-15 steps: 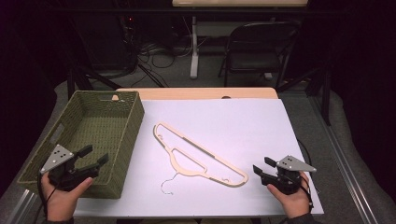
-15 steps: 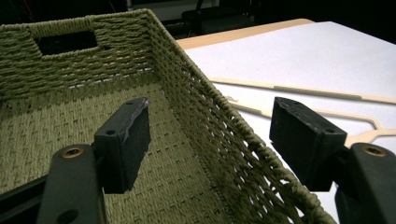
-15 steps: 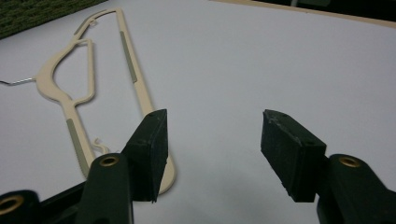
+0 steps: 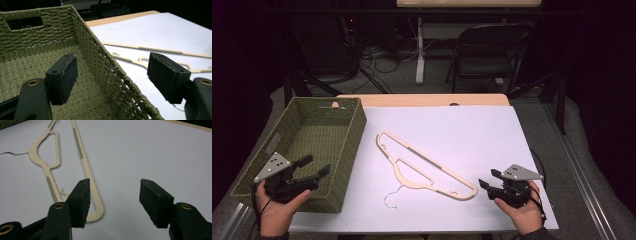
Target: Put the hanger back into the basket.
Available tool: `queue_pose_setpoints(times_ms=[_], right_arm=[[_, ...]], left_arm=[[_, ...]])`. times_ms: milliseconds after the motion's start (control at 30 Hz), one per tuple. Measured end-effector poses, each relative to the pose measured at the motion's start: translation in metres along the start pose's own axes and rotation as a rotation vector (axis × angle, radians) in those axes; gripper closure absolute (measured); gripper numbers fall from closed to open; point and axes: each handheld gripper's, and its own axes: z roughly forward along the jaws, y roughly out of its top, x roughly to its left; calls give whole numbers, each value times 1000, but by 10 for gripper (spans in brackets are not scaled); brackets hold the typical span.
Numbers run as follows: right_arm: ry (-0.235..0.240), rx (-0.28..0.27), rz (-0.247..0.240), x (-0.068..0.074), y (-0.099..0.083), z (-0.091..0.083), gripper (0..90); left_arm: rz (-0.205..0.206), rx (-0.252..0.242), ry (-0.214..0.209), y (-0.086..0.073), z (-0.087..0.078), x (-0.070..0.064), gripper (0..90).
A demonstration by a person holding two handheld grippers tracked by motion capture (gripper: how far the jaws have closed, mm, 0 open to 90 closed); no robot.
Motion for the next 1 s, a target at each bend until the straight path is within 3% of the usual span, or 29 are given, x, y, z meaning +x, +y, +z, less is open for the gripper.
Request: queue_pose_setpoints(times_ms=[133,167,233,533,733,833,1000], right_arm=[[3,15,-27,1,8,-2,432],[-1,31,-61,2,15,-4,431],[-2,43,-79,1,20,-5,430],[0,67,-153,4,36,-6,417],[33,129,-174,6,47,-1,435],[59,182,-212,9,58,4,437],[87,254,-229,14,69,11,443]], left_arm=[[-6,9,2,1,-1,1,240],[-2,17,9,1,0,2,240],[-7,27,14,1,0,2,241],[-15,22,17,1,-1,1,258],[-27,24,9,0,-1,2,268],[-39,40,-12,0,1,1,283],[-23,44,-12,-1,2,0,294]])
